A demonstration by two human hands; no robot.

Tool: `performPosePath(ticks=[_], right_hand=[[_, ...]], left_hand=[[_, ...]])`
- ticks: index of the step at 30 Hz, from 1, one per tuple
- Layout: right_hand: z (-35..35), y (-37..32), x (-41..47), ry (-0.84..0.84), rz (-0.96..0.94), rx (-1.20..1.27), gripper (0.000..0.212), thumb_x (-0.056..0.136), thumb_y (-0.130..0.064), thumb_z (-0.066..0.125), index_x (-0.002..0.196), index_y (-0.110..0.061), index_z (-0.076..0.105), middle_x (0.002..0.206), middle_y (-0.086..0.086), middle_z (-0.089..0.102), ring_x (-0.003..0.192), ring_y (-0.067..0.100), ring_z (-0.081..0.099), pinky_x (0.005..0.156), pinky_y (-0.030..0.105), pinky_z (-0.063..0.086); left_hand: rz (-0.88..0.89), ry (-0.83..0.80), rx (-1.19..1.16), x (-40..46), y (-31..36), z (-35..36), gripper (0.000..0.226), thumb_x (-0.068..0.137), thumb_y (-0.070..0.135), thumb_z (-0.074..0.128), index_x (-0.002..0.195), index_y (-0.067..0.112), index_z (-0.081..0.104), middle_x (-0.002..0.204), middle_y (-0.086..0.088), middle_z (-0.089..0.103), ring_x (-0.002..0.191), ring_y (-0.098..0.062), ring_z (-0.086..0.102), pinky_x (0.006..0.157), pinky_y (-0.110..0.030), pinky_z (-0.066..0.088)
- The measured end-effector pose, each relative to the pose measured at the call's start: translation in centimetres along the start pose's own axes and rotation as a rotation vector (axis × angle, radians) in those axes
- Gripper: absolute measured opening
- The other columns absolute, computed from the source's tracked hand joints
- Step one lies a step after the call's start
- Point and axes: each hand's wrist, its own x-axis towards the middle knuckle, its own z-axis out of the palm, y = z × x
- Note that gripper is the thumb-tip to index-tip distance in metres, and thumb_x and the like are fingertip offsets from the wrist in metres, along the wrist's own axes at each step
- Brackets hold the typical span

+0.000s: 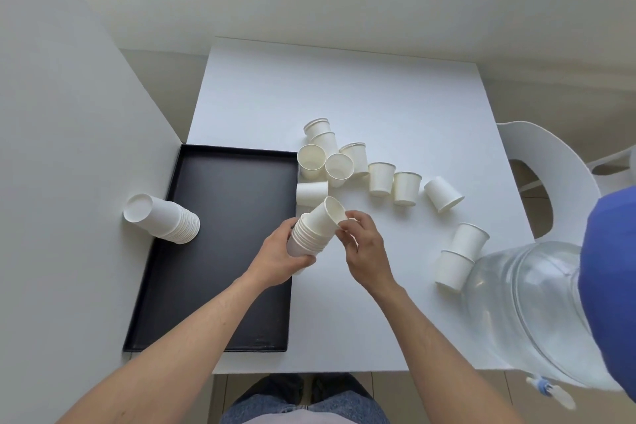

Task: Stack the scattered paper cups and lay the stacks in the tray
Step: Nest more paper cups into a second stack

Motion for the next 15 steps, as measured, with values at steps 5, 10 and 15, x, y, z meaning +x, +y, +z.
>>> performPosePath(ticks=[5, 10, 15], right_hand=[[0.2, -0.2, -0.1, -0.143, -0.112, -0.081, 0.01, 0.097, -0.004, 0.056, 0.101, -0.003, 0.065, 0.125, 0.012, 0.058, 0.104, 0.029, 0.059, 0.086, 0.028, 0.045], [1.3, -1.0, -0.5, -0.335, 0.019, -0.058, 0.029, 0.105, -0.019, 0.044, 0.128, -0.007, 0.057, 0.149, 0.009, 0.046, 0.132, 0.026, 0.047, 0.108, 0.031, 0.037], [1.4, -1.0, -0.3, -0.392, 0.09, 0.08, 0.043, 0.105, -0.037, 0.041, 0.144, -0.02, 0.046, 0.157, -0.005, 0.035, 0.139, 0.008, 0.036, 0.114, 0.026, 0.03]], left_hand=[[0.032, -0.045, 0.007, -0.3, -0.4, -0.8, 0.073, 0.071, 0.027, 0.082, 0.132, 0.04, 0.044, 0.114, 0.017, 0.058, 0.103, -0.007, 0.059, 0.073, -0.012, 0.045], [0.054, -0.044, -0.01, -0.2, -0.2, -1.0, 0.069, 0.072, 0.026, 0.081, 0.129, 0.042, 0.044, 0.114, 0.013, 0.059, 0.103, -0.009, 0.059, 0.074, -0.015, 0.048], [0.031, -0.023, -0.024, -0.3, -0.5, -1.1, 0.069, 0.074, 0.03, 0.08, 0.132, 0.039, 0.044, 0.112, 0.017, 0.059, 0.101, -0.004, 0.059, 0.071, -0.013, 0.047]])
